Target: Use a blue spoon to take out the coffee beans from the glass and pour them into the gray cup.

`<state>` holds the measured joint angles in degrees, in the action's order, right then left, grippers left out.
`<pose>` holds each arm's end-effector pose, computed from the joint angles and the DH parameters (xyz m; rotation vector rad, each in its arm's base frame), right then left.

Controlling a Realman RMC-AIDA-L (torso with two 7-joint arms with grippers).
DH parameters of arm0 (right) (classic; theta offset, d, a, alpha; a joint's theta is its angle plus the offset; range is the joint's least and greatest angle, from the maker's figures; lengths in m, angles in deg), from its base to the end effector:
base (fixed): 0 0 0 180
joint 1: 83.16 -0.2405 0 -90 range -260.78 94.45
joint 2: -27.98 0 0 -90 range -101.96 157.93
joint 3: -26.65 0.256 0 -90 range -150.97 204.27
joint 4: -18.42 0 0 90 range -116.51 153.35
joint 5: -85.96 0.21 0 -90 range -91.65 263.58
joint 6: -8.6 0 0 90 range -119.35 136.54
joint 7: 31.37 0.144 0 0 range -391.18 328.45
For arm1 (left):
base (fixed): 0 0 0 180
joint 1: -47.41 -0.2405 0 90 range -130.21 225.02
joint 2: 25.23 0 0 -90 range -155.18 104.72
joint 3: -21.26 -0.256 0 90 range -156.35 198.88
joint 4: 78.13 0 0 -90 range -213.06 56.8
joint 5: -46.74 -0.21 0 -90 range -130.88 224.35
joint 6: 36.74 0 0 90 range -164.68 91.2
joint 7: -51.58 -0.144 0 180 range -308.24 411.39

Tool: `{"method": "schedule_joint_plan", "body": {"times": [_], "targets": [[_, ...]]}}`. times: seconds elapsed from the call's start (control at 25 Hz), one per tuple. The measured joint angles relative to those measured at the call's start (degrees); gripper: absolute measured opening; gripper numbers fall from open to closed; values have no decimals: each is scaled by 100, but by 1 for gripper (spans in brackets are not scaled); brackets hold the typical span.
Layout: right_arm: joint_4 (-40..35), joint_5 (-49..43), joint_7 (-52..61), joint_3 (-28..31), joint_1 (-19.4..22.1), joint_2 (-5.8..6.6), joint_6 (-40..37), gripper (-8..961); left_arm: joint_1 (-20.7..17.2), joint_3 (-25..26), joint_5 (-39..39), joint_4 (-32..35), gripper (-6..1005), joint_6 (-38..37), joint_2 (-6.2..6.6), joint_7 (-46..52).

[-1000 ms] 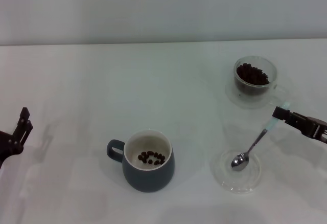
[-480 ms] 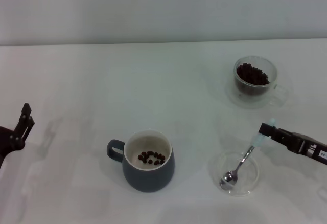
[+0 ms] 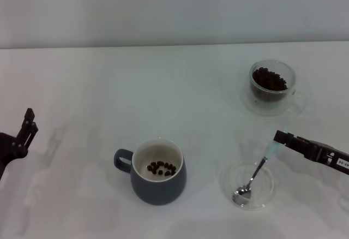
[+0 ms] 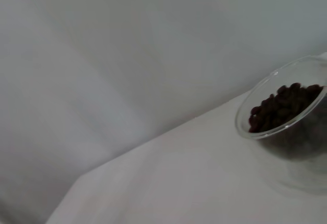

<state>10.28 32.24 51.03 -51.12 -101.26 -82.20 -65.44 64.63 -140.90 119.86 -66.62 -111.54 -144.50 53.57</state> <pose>0.3681 0.2649 -0.0083 -2.0307 1.4753 0.9566 -0.3428 0.2673 -0.0378 -1.6609 -0.5062 -0.6437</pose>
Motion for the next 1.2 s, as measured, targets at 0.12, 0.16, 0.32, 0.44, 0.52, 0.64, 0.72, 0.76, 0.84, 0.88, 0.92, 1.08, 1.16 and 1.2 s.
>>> {"method": "schedule_joint_plan", "body": {"times": [0.12, 0.16, 0.32, 0.44, 0.52, 0.64, 0.72, 0.76, 0.84, 0.88, 0.92, 1.08, 1.16, 1.2], "targets": [[-8, 21, -21, 23, -41, 8, 150, 191, -2, 0, 0, 0, 771, 1, 0, 12], [-24, 24, -26, 43, -53, 18, 198, 206, -5, 0, 0, 0, 772, 1, 0, 15], [-145, 50, -81, 261, -59, 98, 326, 453, -26, 0, 0, 0, 771, 1, 0, 18], [-270, 57, -336, 708, 22, 141, 330, 595, -47, 0, 38, 0, 770, 1, 0, 19], [-359, 53, -709, 1178, 98, 140, 320, 690, -58, 0, 75, 0, 771, 1, 0, 20], [-586, 78, -1824, 2043, 258, 20, 264, 743, -62, 0, 88, -8, 772, -1, -2, 21], [-683, 145, -2904, 2742, 321, -183, 223, 779, -62, 0, 112, -12, 773, -27, -7, 21], [-694, 182, -3489, 3154, 326, -316, 221, 797, -62, 0, 125, -13, 773, -35, -12, 22], [-531, 227, -4706, 3852, 248, -467, 203, 797, -58, 0, 148, -3, 772, -38, -16, 22], [-374, 267, -5165, 4090, 180, -481, 198, 796, -51, 0, 157, 17, 771, -38, -17, 24], [-164, 335, -5591, 4309, 84, -483, 207, 796, -50, 0, 159, 36, 771, -45, -18, 28], [321, 582, -6529, 4694, -237, -484, 338, 796, -89, 0, 159, 89, 771, -178, -27, 74], [406, 661, -6714, 4717, -296, -490, 353, 796, -104, 0, 159, 89, 772, -200, -28, 128], [440, 696, -6794, 4722, -311, -492, 361, 797, -112, 0, 159, 88, 772, -202, -28, 157]]}}
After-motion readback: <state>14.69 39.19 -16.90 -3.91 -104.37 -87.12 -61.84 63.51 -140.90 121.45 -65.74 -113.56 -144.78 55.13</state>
